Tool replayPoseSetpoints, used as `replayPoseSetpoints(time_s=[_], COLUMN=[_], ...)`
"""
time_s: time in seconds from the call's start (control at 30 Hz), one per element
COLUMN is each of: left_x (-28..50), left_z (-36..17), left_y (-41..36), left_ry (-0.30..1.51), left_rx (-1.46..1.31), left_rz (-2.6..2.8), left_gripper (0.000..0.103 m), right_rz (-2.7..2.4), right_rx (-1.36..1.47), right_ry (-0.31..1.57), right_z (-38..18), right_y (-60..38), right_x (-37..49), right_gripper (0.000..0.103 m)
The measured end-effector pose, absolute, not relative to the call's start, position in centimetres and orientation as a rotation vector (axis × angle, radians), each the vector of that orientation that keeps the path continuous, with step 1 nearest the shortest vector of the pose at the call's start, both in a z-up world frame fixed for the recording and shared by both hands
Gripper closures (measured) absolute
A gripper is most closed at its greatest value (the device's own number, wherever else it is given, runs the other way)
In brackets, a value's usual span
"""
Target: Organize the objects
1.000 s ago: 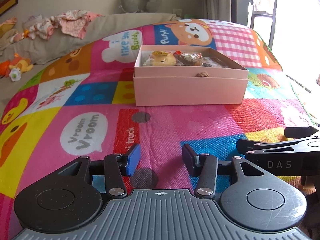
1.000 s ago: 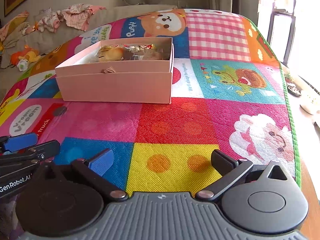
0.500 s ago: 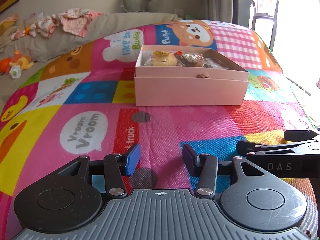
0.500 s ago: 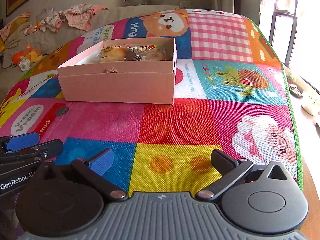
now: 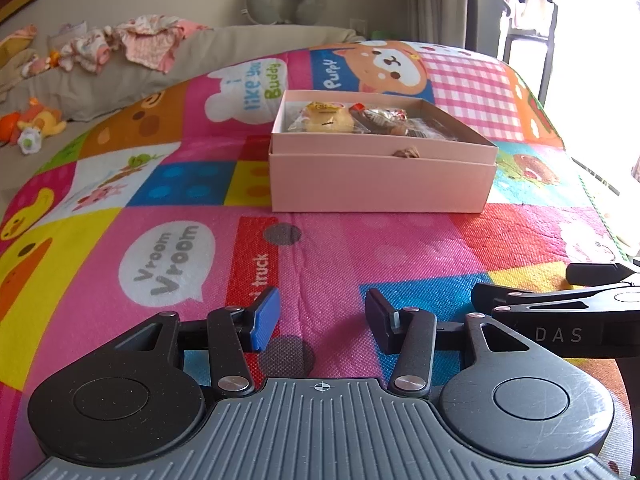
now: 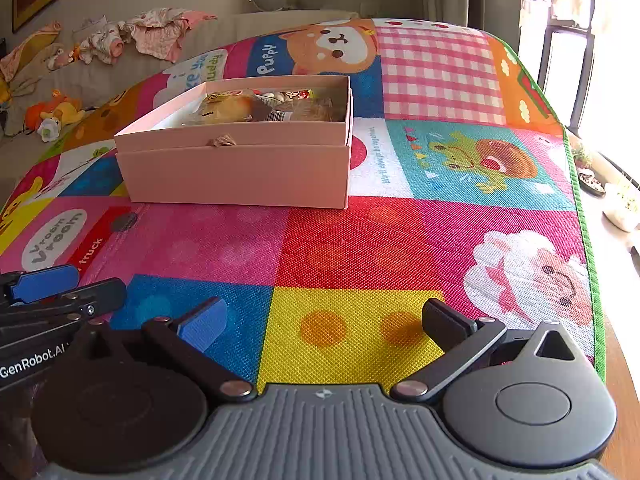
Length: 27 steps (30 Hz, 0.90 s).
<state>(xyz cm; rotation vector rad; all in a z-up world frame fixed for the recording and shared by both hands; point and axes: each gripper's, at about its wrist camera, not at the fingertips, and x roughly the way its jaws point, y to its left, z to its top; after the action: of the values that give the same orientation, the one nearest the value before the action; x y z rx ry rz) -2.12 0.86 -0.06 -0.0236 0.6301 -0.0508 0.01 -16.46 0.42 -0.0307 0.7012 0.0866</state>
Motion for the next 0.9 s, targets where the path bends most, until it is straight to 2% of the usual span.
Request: replayPoseSetpoints(time_s=[0.9], left_x=[-2.25], left_z=[0.04], left_y=[1.41], left_ry=[0.627], left_rx=[-0.059], left_rz=[-0.063], left_gripper=[0.050], right_rz=[0.087], right_rx=[-0.030], right_ry=[0.702], right_z=[0.47], right_y=[-16.46], right_x=[-0.01], right_gripper=[0.000])
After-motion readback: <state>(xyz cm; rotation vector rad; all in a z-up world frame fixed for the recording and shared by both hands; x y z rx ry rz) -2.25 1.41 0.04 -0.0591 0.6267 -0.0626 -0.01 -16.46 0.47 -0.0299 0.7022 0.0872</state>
